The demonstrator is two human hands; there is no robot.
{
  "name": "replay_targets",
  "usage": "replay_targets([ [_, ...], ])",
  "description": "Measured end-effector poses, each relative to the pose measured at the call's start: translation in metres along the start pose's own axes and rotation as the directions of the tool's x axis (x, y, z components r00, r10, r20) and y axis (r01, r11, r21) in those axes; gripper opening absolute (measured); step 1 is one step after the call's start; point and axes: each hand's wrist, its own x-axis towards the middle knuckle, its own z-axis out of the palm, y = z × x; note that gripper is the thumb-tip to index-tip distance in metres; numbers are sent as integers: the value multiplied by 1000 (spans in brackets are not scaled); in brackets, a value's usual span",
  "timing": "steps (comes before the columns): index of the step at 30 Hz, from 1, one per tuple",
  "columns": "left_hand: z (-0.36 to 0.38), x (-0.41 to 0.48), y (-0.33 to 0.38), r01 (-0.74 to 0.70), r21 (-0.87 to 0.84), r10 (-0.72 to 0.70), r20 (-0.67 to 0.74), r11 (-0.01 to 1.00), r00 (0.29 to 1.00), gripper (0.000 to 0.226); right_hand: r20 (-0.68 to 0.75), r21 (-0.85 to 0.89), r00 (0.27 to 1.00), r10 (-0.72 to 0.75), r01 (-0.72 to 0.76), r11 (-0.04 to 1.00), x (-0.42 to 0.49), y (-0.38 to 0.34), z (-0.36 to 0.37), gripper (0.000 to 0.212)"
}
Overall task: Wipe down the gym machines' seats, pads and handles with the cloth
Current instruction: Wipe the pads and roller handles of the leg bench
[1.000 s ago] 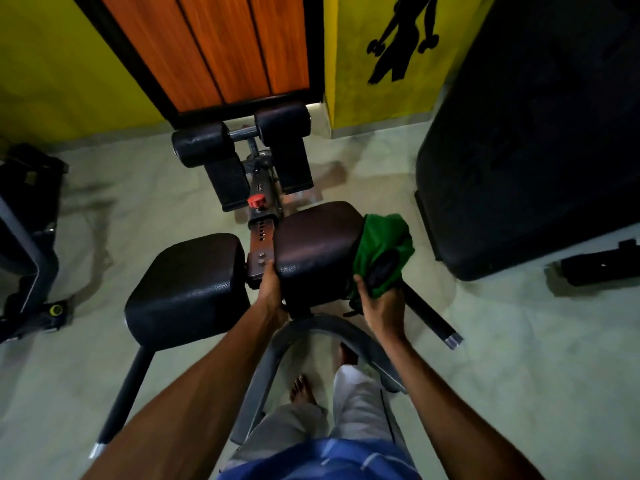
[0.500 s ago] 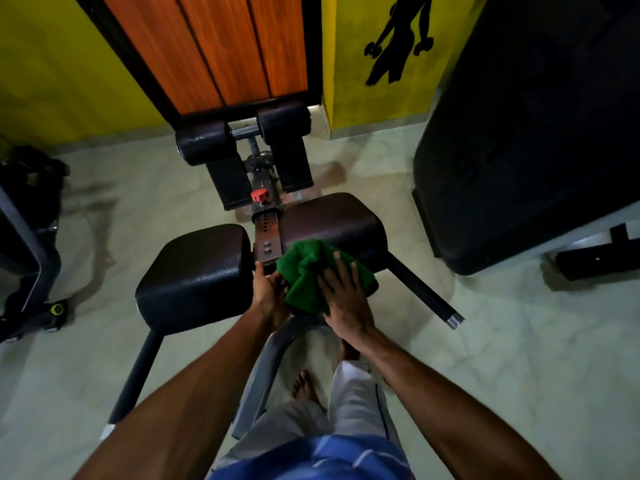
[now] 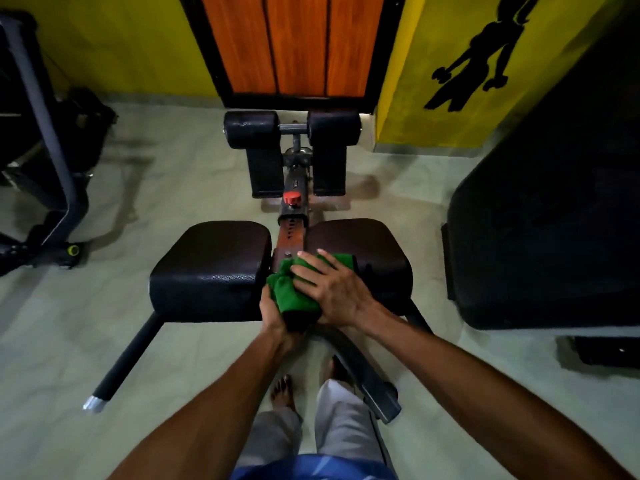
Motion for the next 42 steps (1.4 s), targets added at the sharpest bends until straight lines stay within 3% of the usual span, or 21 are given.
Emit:
replay_targets([
  [3, 7, -2, 0, -7, 14, 7, -36, 1000, 999, 58, 206, 246, 979, -9, -43, 968, 34, 30, -21, 76],
  [6, 15, -1, -8, 30, 27, -27, -105, 999, 994, 62, 350, 535, 935, 58, -250, 807, 60, 67, -34, 66],
  [8, 20, 2, -10, 21, 14, -18, -204, 1000, 979, 65, 375, 589, 912, 165, -372, 717, 73, 86, -30, 56],
  [10, 31, 4, -9, -7, 12, 10, -258, 1000, 966, 68, 386, 568, 896, 222, -420, 708, 80, 89, -24, 54],
  [13, 47, 22, -14, -94, 14, 93, -367, 995, 926, 68, 361, 585, 927, 105, -313, 748, 75, 89, -14, 65],
  [15, 53, 31, -22, -102, 78, 125, -392, 992, 911, 73, 381, 602, 924, 38, -279, 748, 67, 103, -13, 71],
  [17, 58, 26, -25, -69, 207, 157, -445, 976, 882, 76, 429, 588, 896, 110, -370, 719, 66, 128, -6, 64],
  [19, 61, 24, -25, -37, 276, 186, -536, 960, 824, 84, 499, 458, 809, 312, -552, 697, 77, 156, 5, 57],
  [21, 64, 21, -21, 5, 319, 204, -619, 948, 758, 91, 560, 209, 644, 521, -719, 663, 91, 171, 15, 75],
  [22, 66, 22, -21, 15, 324, 206, -635, 946, 745, 87, 579, 101, 582, 571, -746, 658, 97, 170, 17, 83],
  [23, 69, 21, -21, 28, 328, 200, -637, 944, 745, 79, 577, 58, 567, 588, -747, 662, 101, 164, 15, 84],
  [24, 70, 21, -21, 36, 327, 193, -639, 944, 745, 71, 568, 79, 585, 580, -740, 668, 102, 155, 14, 81],
  [26, 69, 22, -21, 41, 310, 183, -657, 950, 732, 69, 524, 240, 703, 481, -663, 709, 93, 132, 4, 71],
  [29, 67, 26, -23, 42, 280, 167, -677, 959, 717, 81, 430, 441, 877, 212, -409, 799, 47, 99, -23, 74],
  [32, 64, 29, -25, 30, 254, 154, -669, 967, 727, 92, 321, 523, 944, 80, -247, 816, -2, 100, -39, 79],
  [33, 64, 29, -26, 18, 254, 162, -667, 967, 727, 92, 322, 514, 941, 101, -264, 816, -8, 112, -40, 79],
  [35, 65, 29, -28, -1, 268, 189, -673, 963, 715, 87, 407, 449, 879, 249, -430, 783, -4, 143, -30, 72],
  [37, 70, 23, -25, -16, 281, 207, -665, 960, 717, 77, 487, 297, 729, 481, -656, 694, 18, 168, -20, 62],
  [39, 70, 23, -25, -3, 340, 236, -647, 940, 725, 63, 507, 120, 595, 623, -765, 633, 46, 171, -10, 68],
  [40, 71, 22, -25, 6, 364, 249, -648, 931, 720, 61, 503, 60, 576, 645, -767, 638, 56, 163, -6, 73],
  [42, 69, 21, -24, -10, 341, 243, -649, 940, 721, 67, 454, 90, 645, 615, -720, 688, 66, 131, -4, 73],
])
